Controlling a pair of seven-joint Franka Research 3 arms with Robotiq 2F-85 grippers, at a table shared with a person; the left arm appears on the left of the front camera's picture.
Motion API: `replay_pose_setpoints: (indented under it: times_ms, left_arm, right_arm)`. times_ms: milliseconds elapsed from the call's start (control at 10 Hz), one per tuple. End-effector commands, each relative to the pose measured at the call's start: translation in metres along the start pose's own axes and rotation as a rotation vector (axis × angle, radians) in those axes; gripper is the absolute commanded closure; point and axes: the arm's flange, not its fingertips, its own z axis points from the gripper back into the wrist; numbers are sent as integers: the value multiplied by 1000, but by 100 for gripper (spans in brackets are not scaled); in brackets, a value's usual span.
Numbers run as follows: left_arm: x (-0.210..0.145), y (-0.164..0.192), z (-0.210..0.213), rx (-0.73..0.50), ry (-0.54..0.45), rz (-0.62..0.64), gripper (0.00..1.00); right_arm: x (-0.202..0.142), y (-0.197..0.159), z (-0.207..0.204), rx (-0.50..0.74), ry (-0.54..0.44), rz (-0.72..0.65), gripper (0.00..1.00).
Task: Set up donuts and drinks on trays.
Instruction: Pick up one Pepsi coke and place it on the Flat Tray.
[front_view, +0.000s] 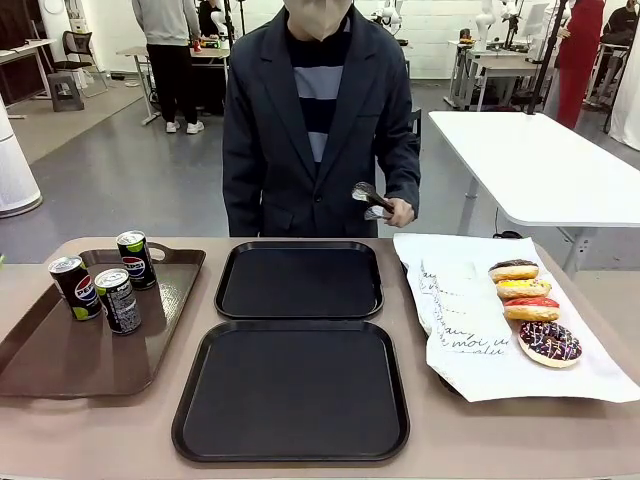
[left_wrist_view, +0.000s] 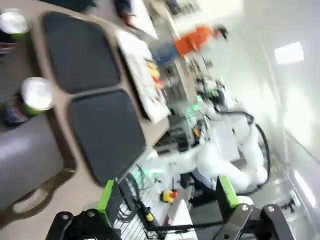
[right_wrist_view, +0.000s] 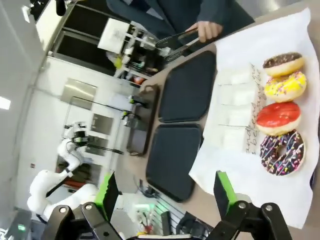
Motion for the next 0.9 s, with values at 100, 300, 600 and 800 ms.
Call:
replay_pose_setpoints:
  times_ms: [100,300,600,800]
  left_arm:
    - [-5,-14,15,247,-9,27,0]
    - [-9,-17,24,297,-16,29,0]
    - [-5,-15,27,288,-16,9,0]
    - [-5,-15,27,288,-16,9,0]
  right_arm:
    - [-59,-39,-2,77,58,-28,0]
    - [-66,-46,20,32,17,-77,0]
    - [-50,-59,39,42,11,-99,0]
    - [-50,-59,39,42,11,-99,0]
